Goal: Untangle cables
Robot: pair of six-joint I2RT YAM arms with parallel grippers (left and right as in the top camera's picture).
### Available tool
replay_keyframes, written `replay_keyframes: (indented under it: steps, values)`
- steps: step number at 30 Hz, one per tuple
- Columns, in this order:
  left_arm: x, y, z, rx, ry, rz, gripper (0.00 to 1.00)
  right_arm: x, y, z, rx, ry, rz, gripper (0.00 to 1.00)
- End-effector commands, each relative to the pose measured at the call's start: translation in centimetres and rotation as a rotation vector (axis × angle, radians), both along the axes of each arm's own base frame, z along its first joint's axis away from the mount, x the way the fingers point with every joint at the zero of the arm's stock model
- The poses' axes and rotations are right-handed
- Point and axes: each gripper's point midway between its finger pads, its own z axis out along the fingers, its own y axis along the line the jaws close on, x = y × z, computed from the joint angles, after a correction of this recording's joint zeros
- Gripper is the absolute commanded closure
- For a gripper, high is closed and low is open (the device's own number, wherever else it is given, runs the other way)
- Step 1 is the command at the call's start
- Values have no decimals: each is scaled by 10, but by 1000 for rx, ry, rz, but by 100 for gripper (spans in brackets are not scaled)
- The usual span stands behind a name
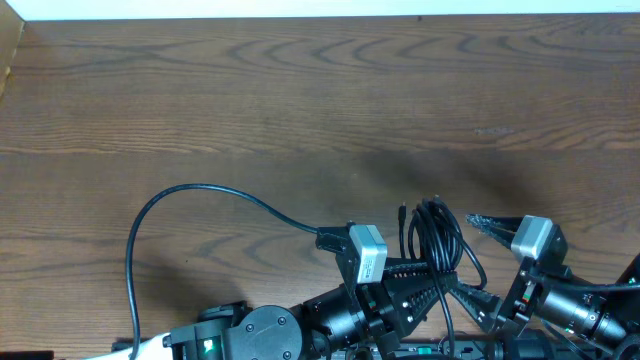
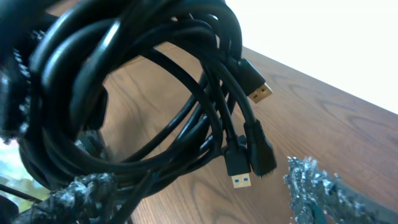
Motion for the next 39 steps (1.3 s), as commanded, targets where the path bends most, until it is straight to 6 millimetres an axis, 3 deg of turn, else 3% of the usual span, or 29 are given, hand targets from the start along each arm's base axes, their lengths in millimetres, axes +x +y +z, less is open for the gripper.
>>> replay_keyframes:
  steps: [1,6,16,28,39]
  values:
    - [-15,-4,9,-17,-9,-81,93,-3,3,9,18,-27,29,19]
    - [-25,-8,8,-9,-25,-141,92,12,-6,10,26,4,-77,19]
    - [-45,-10,7,5,-84,-255,93,51,-49,-1,41,121,-456,19]
    - [-47,3,12,10,-149,-247,92,53,-53,-2,32,115,-477,18]
    - [-50,27,12,81,-390,-217,92,39,-38,-10,6,137,-363,11]
